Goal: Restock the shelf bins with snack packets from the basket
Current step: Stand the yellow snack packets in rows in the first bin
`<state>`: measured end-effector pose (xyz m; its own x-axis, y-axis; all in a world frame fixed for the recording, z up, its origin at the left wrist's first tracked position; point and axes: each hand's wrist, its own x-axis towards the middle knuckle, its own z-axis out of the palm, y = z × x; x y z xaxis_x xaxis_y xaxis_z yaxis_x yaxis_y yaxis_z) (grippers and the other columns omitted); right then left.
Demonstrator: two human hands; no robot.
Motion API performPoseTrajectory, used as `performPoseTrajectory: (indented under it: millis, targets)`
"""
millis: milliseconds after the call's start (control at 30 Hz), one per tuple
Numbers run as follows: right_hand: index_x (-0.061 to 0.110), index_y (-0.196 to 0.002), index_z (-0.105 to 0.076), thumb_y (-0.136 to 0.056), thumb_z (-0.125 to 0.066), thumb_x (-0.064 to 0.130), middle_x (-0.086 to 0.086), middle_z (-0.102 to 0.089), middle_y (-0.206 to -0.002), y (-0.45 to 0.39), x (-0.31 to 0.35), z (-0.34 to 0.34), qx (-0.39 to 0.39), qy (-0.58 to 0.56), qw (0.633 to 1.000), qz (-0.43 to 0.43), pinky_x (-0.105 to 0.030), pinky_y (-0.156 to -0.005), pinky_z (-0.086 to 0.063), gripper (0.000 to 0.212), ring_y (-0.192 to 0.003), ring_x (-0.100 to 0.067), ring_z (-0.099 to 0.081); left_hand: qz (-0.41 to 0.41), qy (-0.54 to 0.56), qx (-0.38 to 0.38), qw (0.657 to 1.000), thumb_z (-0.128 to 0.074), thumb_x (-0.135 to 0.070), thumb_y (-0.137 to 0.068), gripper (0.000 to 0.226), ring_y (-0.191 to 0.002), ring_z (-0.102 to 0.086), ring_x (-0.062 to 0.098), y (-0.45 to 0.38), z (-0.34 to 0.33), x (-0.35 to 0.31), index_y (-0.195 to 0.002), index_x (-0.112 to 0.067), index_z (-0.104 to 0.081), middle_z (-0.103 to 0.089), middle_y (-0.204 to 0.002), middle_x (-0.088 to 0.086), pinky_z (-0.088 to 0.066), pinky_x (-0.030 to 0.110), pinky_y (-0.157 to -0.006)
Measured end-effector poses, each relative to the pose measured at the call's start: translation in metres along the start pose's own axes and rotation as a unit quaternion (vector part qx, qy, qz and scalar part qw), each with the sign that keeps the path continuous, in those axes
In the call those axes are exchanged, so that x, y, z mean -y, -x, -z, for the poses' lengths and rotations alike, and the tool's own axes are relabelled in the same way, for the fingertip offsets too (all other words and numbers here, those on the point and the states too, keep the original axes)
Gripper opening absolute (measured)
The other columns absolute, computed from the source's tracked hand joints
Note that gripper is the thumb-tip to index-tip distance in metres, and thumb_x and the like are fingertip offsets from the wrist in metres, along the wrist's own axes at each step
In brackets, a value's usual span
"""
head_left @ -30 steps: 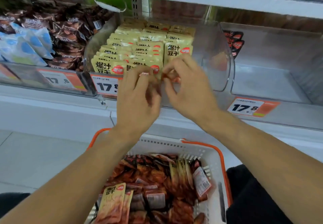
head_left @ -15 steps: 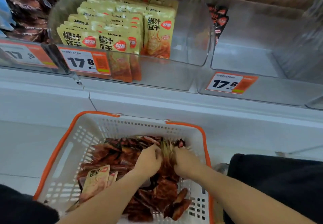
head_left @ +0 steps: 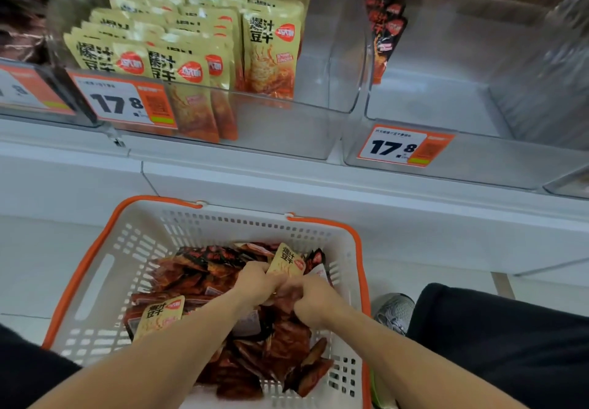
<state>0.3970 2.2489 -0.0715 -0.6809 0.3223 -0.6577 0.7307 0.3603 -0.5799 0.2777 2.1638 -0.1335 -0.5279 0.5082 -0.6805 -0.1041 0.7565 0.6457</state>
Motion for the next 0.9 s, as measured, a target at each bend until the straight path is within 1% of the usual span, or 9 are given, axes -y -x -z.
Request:
performPoseTrajectory:
  millis: [133,267,400,500,567,633,733,800,900]
  targets:
    - [0.02,-0.117,-0.071,-0.092,-0.051,0.008,-0.003,-0.066,-0.122,0.0,0.014,0.005,0.015,0.036,0.999,0.002,-0.032,-0.093,-0.052,0.034,-0.113,-0.023,-0.059,-0.013,-0.138,-0.003,0.99,-0.078,-0.029,-0.084,0.02,-0.069,-0.071,0.019,0.002,0.032,-0.015,-0.077,-0.01,-0.074,-0.071,-0.072,0.004,-0.061,0.032,-0.059]
    - [0.009,-0.117,-0.069,-0.094,-0.056,0.018,-0.01,-0.068,-0.118,0.002,0.043,0.03,-0.041,0.096,0.994,0.029,-0.037,-0.096,-0.051,0.028,-0.11,-0.026,-0.062,-0.049,-0.279,0.021,0.959,-0.078,-0.029,-0.084,0.019,-0.048,-0.058,0.004,0.022,0.081,-0.048,-0.072,-0.017,-0.07,-0.061,-0.06,-0.005,-0.045,0.015,-0.043]
    - [0.007,-0.117,-0.065,-0.093,-0.065,0.03,-0.01,-0.069,-0.117,0.022,0.097,0.071,-0.068,0.144,0.983,0.09,-0.036,-0.091,-0.052,0.033,-0.107,-0.025,-0.064,-0.123,-0.324,0.049,0.937,-0.084,-0.033,-0.079,0.022,-0.051,-0.055,0.01,0.056,0.141,-0.091,-0.068,-0.017,-0.072,-0.061,-0.057,-0.006,-0.047,0.023,-0.051]
    - [0.013,-0.128,-0.053,-0.086,-0.074,0.04,-0.003,-0.062,-0.125,0.041,0.14,0.1,-0.079,0.131,0.979,0.136,-0.03,-0.087,-0.048,0.055,-0.111,-0.021,-0.06,-0.186,-0.279,0.029,0.942,-0.081,-0.025,-0.084,0.021,-0.052,-0.058,0.009,0.085,0.181,-0.119,-0.069,-0.014,-0.072,-0.065,-0.06,0.0,-0.048,0.022,-0.051]
    - [0.016,-0.133,-0.043,-0.083,-0.077,0.042,-0.002,-0.054,-0.129,0.053,0.165,0.117,-0.11,0.135,0.972,0.155,-0.028,-0.079,-0.043,0.066,-0.108,-0.02,-0.057,-0.217,-0.194,0.018,0.956,-0.08,-0.019,-0.084,0.008,-0.062,-0.065,0.009,0.107,0.199,-0.132,-0.081,-0.012,-0.077,-0.075,-0.073,0.001,-0.05,0.023,-0.058]
    - [0.021,-0.132,-0.041,-0.086,-0.074,0.04,-0.003,-0.045,-0.128,0.066,0.185,0.129,-0.167,0.175,0.953,0.18,-0.029,-0.078,-0.039,0.06,-0.107,-0.021,-0.054,-0.25,-0.091,0.017,0.964,-0.077,-0.013,-0.085,0.007,-0.073,-0.07,0.011,0.125,0.208,-0.139,-0.091,-0.01,-0.077,-0.078,-0.085,0.004,-0.052,0.019,-0.065]
    - [0.027,-0.131,-0.041,-0.094,-0.064,0.034,0.001,-0.036,-0.126,0.094,0.206,0.14,-0.26,0.196,0.913,0.244,-0.031,-0.082,-0.038,0.045,-0.111,-0.021,-0.051,-0.324,-0.017,-0.026,0.946,-0.074,-0.011,-0.085,0.012,-0.075,-0.069,0.006,0.143,0.209,-0.152,-0.096,-0.015,-0.076,-0.078,-0.088,0.0,-0.051,0.016,-0.065]
    - [0.029,-0.124,-0.043,-0.093,-0.066,0.031,0.008,-0.045,-0.121,0.112,0.217,0.147,-0.307,0.143,0.89,0.305,-0.029,-0.08,-0.043,0.039,-0.104,-0.014,-0.054,-0.376,0.036,-0.04,0.925,-0.072,-0.011,-0.084,0.02,-0.078,-0.071,0.007,0.152,0.206,-0.162,-0.104,-0.013,-0.075,-0.078,-0.092,-0.002,-0.054,0.019,-0.068]
    - [0.03,-0.11,-0.047,-0.091,-0.069,0.021,0.018,-0.055,-0.094,0.122,0.228,0.161,-0.341,0.103,0.86,0.366,-0.017,-0.069,-0.045,0.031,-0.086,-0.004,-0.056,-0.442,0.079,-0.069,0.891,-0.072,-0.015,-0.085,0.027,-0.091,-0.074,0.019,0.153,0.202,-0.173,-0.111,-0.009,-0.073,-0.078,-0.097,0.002,-0.06,0.032,-0.081]
